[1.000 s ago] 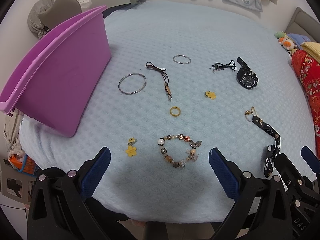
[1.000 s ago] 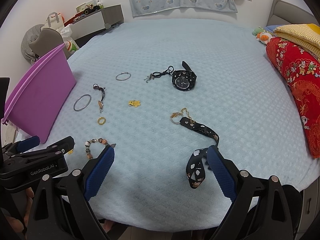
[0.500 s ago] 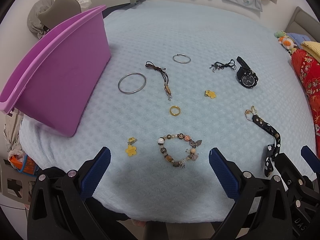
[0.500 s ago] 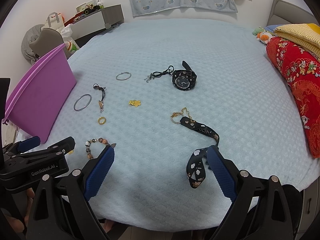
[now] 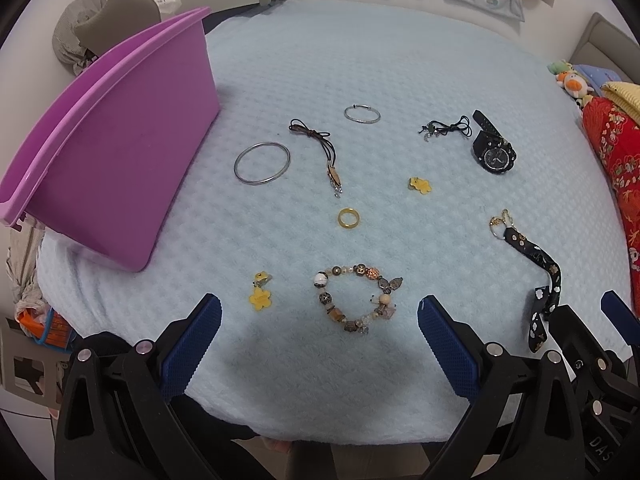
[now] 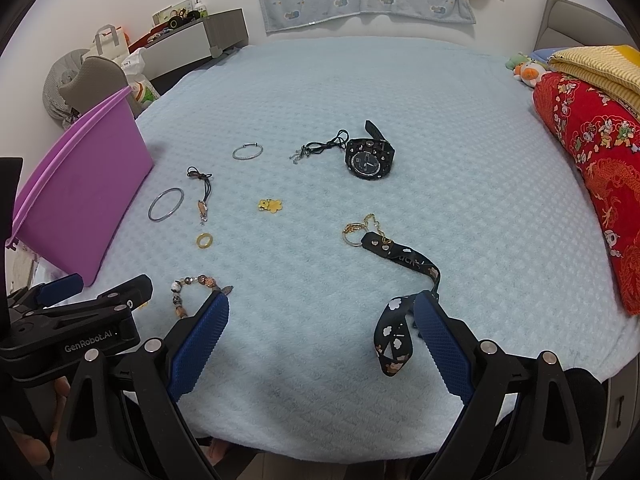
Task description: Organize jewelry
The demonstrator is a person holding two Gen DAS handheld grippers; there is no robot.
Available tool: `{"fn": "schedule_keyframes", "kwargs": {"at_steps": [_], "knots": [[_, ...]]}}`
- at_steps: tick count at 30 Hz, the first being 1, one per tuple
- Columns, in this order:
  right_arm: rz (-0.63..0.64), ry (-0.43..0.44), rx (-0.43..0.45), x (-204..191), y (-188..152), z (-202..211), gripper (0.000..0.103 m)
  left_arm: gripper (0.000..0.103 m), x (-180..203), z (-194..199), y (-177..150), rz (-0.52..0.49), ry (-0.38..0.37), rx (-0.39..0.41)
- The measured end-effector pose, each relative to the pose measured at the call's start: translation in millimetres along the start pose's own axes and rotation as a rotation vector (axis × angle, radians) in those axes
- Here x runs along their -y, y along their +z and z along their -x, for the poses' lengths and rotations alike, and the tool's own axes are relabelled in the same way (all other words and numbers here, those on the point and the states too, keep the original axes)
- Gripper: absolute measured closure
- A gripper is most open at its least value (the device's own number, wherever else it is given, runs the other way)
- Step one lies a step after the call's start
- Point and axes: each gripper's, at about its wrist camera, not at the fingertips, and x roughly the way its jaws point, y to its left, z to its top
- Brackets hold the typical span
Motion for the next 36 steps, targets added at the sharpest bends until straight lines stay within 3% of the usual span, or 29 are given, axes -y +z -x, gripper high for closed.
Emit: {"fn": "schedule_keyframes", "kwargs": {"at_steps": [19,28,36], "knots": [[-0.002,-0.007,-0.013,4,-4,-6,0.013,0.006,1,-6,-3,-0.001,-0.005,-0.009],[-0.010,-0.026,-0.038,26,-24,-14,0.013,0.006,-23,-11,-16,0.030,-0.014,0.022],[-0.062,-0.042,-0.088,49,-38,-28,0.013,0.006,-45,-34,-34,0.039,0.006,-0.025]]}}
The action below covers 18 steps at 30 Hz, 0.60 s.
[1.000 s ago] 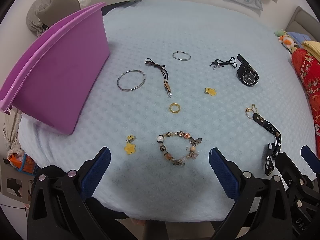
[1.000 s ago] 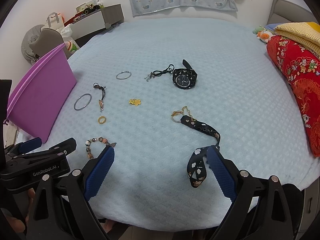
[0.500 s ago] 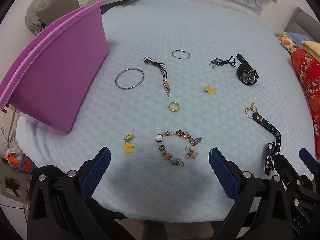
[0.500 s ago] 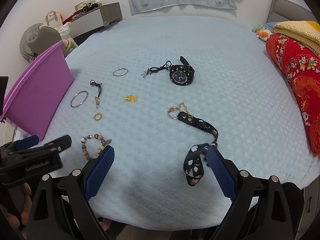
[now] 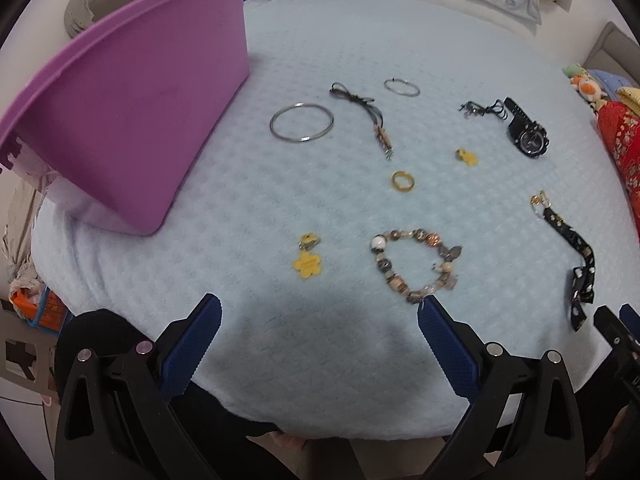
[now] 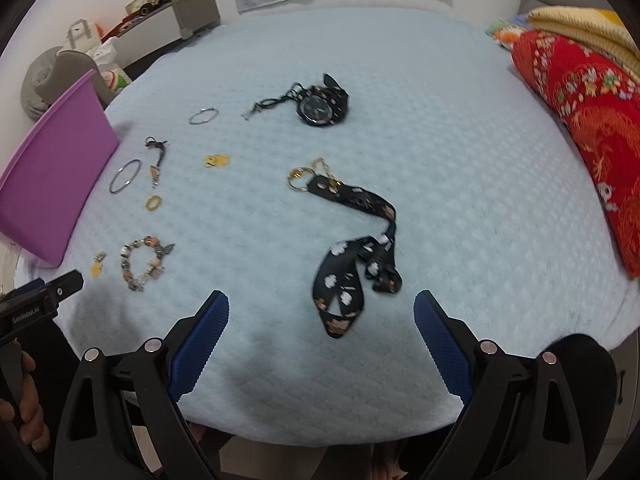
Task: Organize jewelry
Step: 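Grasp the beaded bracelet with the left tool while the right tool grasps the black lanyard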
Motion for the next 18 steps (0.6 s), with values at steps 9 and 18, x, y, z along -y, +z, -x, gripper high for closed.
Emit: {"fn": "schedule_keyframes", "kwargs": {"at_steps": [9,18], "knots": [[-0.047,-0.026,-0.044,21,-3,-20,0.013,0.006,29,-25,-5,-0.043,-0.086,-0.030],[-0.034,-0.061,-0.064,31,8,-46,0.013,0.006,42,-48,5,-0.029,-0.112,-0.040]]}}
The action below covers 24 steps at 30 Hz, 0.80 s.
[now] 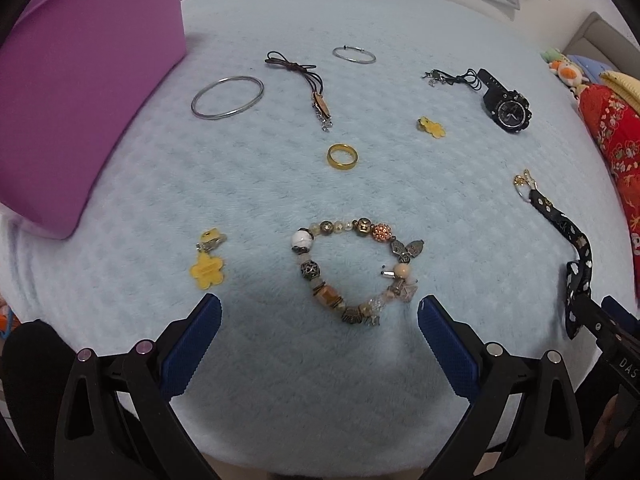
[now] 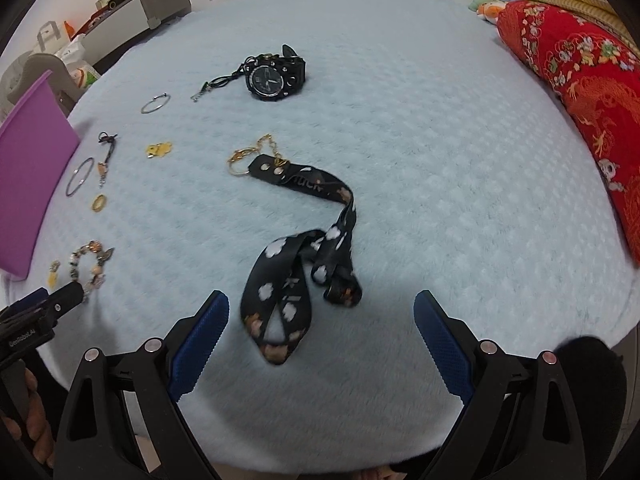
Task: Organize jewelry
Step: 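Grasp the beaded bracelet with the left tool while the right tool grasps the black lanyard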
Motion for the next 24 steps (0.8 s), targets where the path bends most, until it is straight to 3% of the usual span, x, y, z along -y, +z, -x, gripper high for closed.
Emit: {"fn": "schedule_keyframes", "kwargs": {"at_steps": [16,24], "knots": [[0.039,-0.041,-0.034,5,4,-37,0.013,0.005,22,-30,8,-0.046,0.083,0.004],[0.064,-0.038,0.008,4,-2,-43,0.009,0.005,24,-33,3,-0.040,0.087,0.075]]}}
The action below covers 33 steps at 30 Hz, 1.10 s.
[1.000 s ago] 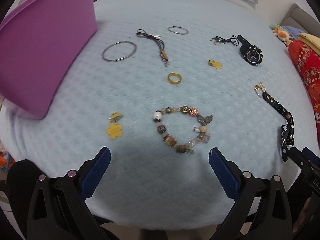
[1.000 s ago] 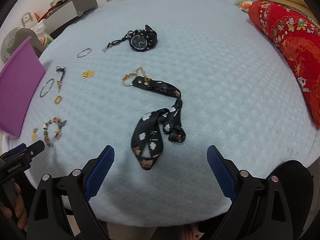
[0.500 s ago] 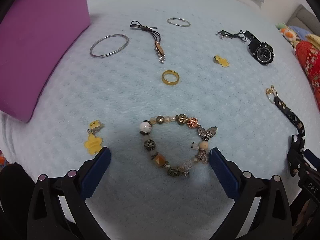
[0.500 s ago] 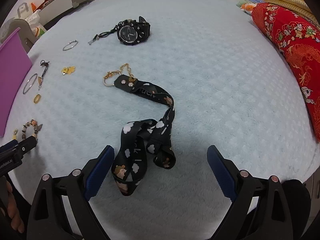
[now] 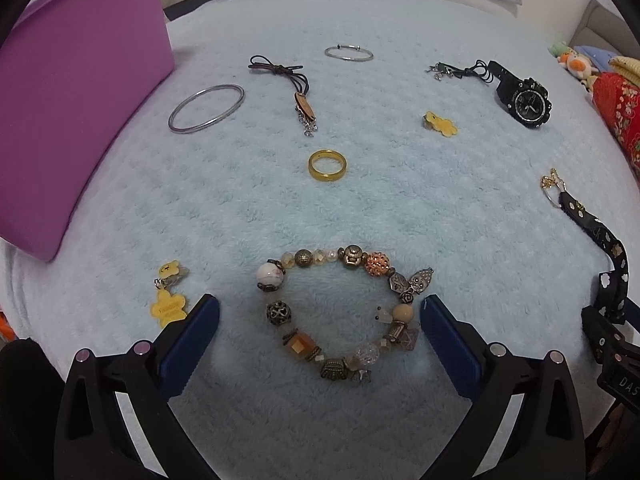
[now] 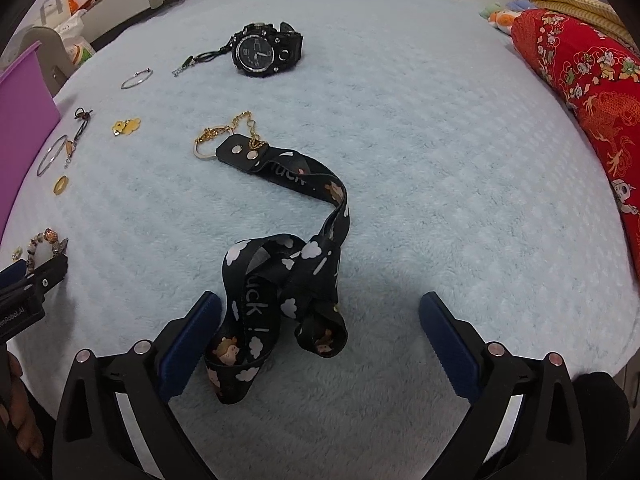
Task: Organize jewelry
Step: 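Grasp the beaded bracelet with the left tool while the right tool grasps the black lanyard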
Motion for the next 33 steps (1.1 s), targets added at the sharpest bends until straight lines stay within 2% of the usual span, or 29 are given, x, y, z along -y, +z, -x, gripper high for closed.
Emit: {"fn": "schedule_keyframes", "kwargs": {"at_steps": [6,10,12,15,16,17,18,19,20,21,22,25,28,30,33], "knots": [[0.002,-0.014,0.016,-2,-2,2,0.009,0.009,9,7,-6,-0.018,0.031,0.018],[0.010,-0.014,0.020,-3,-1,3,0.010,0.028,16,11,-5,-0.051,0.022,0.032],[0.017,-0.016,0.023,-4,-2,4,0.010,0.031,19,12,-5,-0.058,0.018,0.038],[0.036,0.002,0.027,-7,-3,7,0.023,0.041,20,13,-4,-0.058,-0.008,0.034],[0.059,0.010,0.034,-11,-3,9,0.033,0.047,21,14,-4,-0.063,-0.013,0.035],[0.078,0.015,0.039,-15,-4,11,0.044,0.058,23,15,-4,-0.075,-0.031,0.036],[0.104,0.019,0.046,-20,-5,13,0.049,0.061,25,17,-4,-0.086,-0.041,0.039],[0.118,0.029,0.050,-23,-5,15,0.062,0.073,26,19,-4,-0.092,-0.060,0.038],[0.121,0.038,0.053,-24,-6,17,0.071,0.081,26,20,-4,-0.090,-0.078,0.037],[0.117,0.056,0.054,-24,-6,18,0.080,0.085,24,21,-3,-0.082,-0.100,0.035],[0.104,0.088,0.048,-22,-5,19,0.083,0.086,23,21,-3,-0.074,-0.110,0.034],[0.062,0.129,0.044,-18,-4,21,0.085,0.086,15,23,-1,-0.043,-0.149,0.025],[0.002,0.190,0.035,-9,-4,26,0.086,0.086,7,29,-1,-0.017,-0.188,0.016],[-0.012,0.211,0.037,-8,-3,30,0.086,0.092,4,33,0,-0.008,-0.210,0.017],[-0.025,0.239,0.046,-11,1,38,0.086,0.092,2,44,4,-0.004,-0.228,0.034]]}}
